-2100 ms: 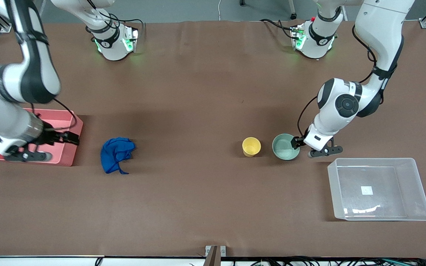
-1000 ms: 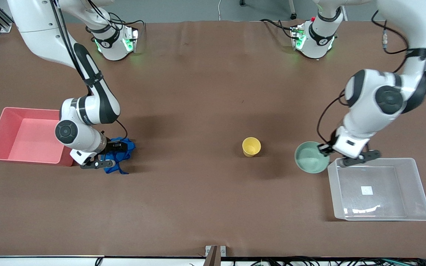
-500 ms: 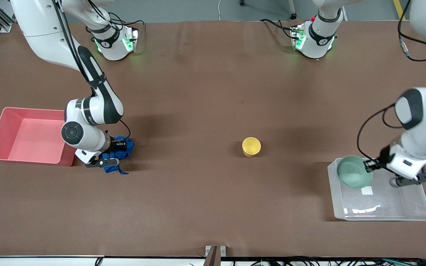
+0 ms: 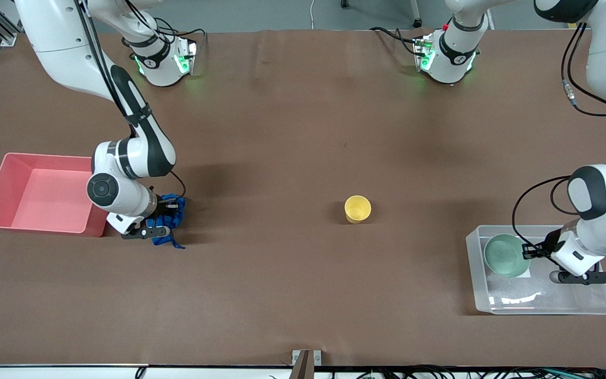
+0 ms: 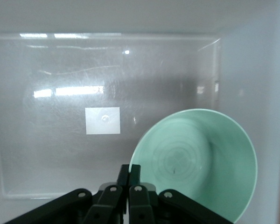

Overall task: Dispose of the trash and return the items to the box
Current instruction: 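Lower the green bowl into the clear box and open the left gripper, then drop the blue cloth into the pink bin while the left gripper reaches the cup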

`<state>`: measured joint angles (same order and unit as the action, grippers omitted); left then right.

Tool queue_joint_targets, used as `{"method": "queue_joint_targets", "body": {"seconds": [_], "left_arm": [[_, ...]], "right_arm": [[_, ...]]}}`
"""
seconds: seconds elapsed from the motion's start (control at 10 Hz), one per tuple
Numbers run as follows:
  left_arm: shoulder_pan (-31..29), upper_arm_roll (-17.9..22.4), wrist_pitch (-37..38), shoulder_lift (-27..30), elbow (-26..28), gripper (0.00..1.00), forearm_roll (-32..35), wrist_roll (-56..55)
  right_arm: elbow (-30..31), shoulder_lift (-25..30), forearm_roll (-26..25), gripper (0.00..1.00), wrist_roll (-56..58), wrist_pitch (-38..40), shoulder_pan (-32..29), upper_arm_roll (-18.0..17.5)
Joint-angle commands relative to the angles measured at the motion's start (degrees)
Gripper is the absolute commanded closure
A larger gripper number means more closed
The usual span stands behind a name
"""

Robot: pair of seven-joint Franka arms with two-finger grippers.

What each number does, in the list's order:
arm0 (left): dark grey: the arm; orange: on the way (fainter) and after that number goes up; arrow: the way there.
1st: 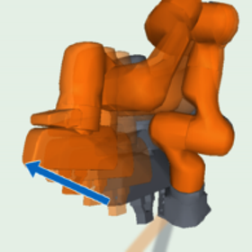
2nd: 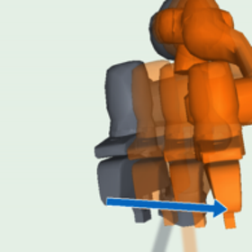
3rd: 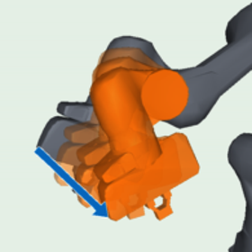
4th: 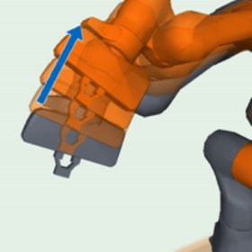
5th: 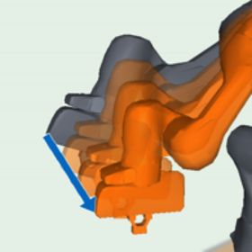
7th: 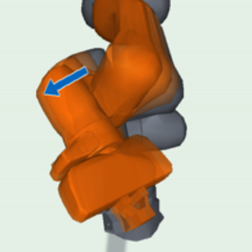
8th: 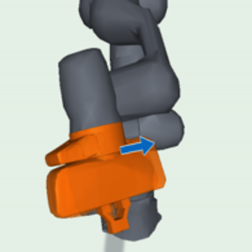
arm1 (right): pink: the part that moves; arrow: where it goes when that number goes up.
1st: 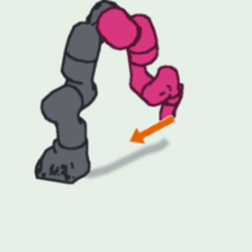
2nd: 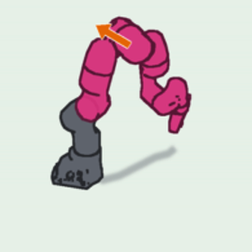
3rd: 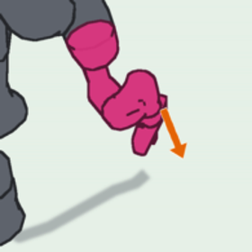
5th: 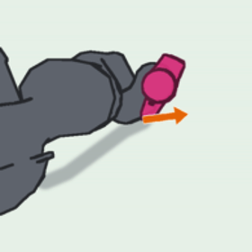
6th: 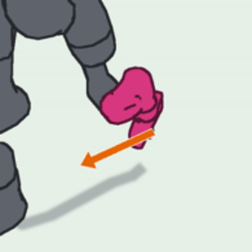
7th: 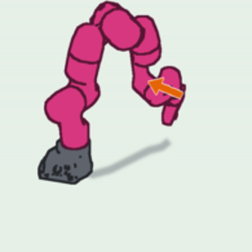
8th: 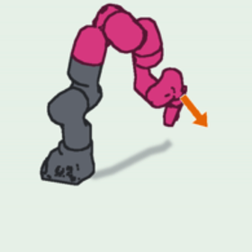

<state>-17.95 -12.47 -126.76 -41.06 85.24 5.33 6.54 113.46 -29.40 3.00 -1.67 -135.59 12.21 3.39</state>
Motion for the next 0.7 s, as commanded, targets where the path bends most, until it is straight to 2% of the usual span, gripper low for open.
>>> {"method": "queue_joint_targets", "body": {"seconds": [0.0,0.1,0.2,0.3,0.5,0.6], "left_arm": [[-1.21,-0.18,-2.69,-4.64,-1.48,0.93,0.91,1.28],[-1.21,-0.18,-2.88,-4.56,-1.48,0.69,1.7,1.2],[-1.64,-0.27,-2.88,-4.3,-1.48,0.25,1.71,0.85],[-2.52,-0.88,-2.79,-2.99,-1.48,0.03,1.71,0.24],[-1.39,-1.58,1.22,1.75,-0.26,0.0,1.35,-1.86],[-1.04,-4.03,5.6,3.77,-0.08,0.0,1.35,-7.01]], "right_arm": [[-0.87,3.54,0.52,1.0,0.26,3.98,-0.42,0.3],[-1.92,6.61,0.52,1.0,0.43,8.71,-1.56,0.39],[-2.19,10.81,0.52,1.0,0.44,12.33,-3.14,0.39],[-2.19,14.51,0.52,1.0,0.35,14.45,-3.94,0.39],[-2.19,20.58,0.43,1.0,0.17,19.19,-4.64,0.65],[-2.19,23.13,0.17,1.0,0.35,21.22,-5.95,0.65]]}}
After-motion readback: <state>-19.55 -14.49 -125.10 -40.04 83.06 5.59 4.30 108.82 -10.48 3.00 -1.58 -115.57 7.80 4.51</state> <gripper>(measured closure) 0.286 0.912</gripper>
